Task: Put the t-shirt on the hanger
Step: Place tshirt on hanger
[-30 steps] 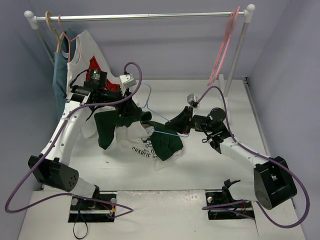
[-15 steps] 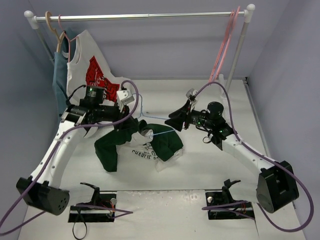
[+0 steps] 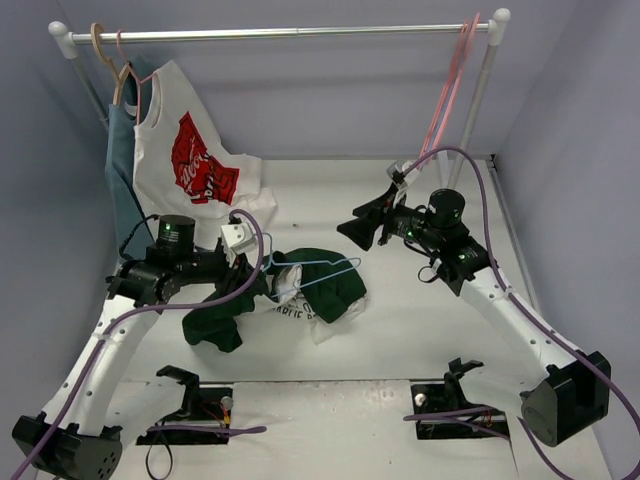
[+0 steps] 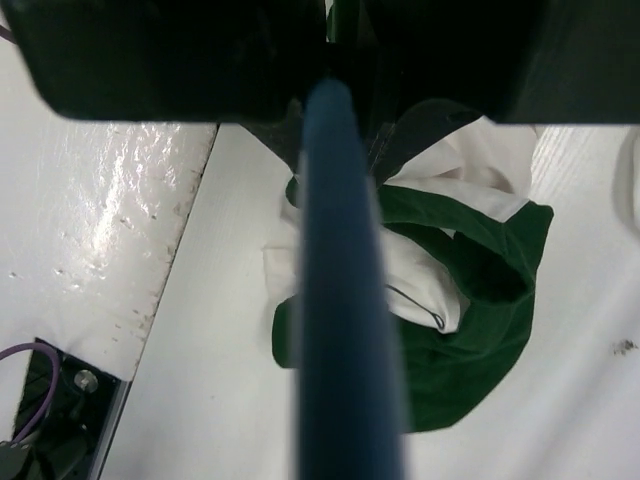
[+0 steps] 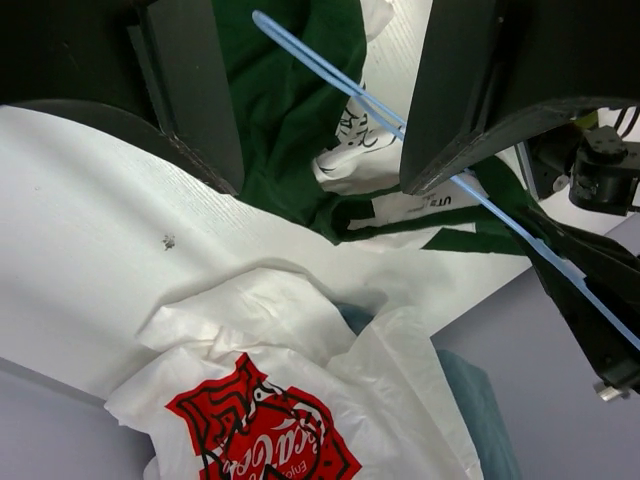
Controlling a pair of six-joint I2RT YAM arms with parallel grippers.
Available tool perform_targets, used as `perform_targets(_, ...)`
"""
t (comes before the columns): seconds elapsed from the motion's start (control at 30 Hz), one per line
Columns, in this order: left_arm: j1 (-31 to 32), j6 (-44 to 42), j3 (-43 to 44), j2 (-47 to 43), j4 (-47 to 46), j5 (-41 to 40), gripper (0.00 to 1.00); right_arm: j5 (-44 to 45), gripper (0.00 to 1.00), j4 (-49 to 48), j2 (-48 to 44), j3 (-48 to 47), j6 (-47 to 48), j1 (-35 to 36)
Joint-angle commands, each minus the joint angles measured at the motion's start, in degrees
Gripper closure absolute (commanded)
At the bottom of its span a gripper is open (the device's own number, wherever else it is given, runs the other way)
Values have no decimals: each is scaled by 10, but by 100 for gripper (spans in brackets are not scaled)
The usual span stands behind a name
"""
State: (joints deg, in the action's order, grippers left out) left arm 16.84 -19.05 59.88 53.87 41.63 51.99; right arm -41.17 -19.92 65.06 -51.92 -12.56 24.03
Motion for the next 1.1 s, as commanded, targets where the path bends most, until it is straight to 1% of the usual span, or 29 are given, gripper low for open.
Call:
perform_targets(0.0,1,4,2,-3,-28,-11,100,21,35,-10,-14,-40,-2,-2)
perform_targets(0.1,6,2,1,10,-22,-13,100,32,34,-9,-8,-49,-5,-2)
perform_targets(0.13,10,2,1,12,-18,-11,100,34,37,0,12,-54,-5,-2)
perform_targets(0.2,14,2,2,18,-15,-7,100,8,40,8,40,-69,-1,-2)
perform_targets(0.23,17,0,2,19,-7,-7,100,-5,46,12,71,-73,-1,-2)
perform_targets(0.27,20,0,2,19,-5,-7,100,-34,49,13,86,-76,0,-1)
perform_targets(0.33,25,1,0,19,-4,-10,100,-55,57,13,132,-86,0,4)
perform_targets(0.37,28,1,0,19,-2,-12,100,-63,58,12,146,-90,1,7)
perform_targets(0.4,31,1,0,21,-1,-18,100,-74,58,12,172,-99,3,12)
perform_targets(0.47,36,0,2,22,4,-22,100,-73,57,21,196,-114,11,33)
perform_targets(0.53,37,1,5,20,6,-26,100,-68,52,35,227,-137,31,58)
perform_targets(0.63,38,2,11,19,7,-25,100,-62,49,46,264,-167,48,81)
perform_targets(0.77,39,2,16,19,14,-24,100,-61,48,53,309,-202,60,111)
perform_targets(0.9,41,2,15,16,16,-26,100,-70,48,72,362,-236,74,127)
perform_targets(1.07,42,2,21,14,20,-28,100,-79,49,89,401,-266,93,139)
